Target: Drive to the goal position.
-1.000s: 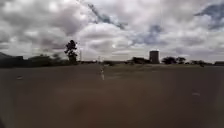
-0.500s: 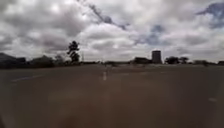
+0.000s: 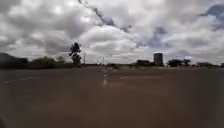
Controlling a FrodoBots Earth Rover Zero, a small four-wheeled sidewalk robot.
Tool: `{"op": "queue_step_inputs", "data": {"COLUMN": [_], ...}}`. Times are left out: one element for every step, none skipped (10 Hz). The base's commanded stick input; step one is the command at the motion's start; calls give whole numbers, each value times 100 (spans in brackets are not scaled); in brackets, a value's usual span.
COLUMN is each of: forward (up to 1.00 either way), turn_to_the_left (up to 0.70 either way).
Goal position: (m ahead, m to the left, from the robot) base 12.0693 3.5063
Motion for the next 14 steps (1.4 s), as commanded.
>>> {"op": "queue_step_inputs", "data": {"forward": [81,81,83,84,84,83,80,80,80,80,80,80,80,80], "turn_to_the_left": [0,0,0,0,0,0,0,0,0,0,0,0,0,0]}}
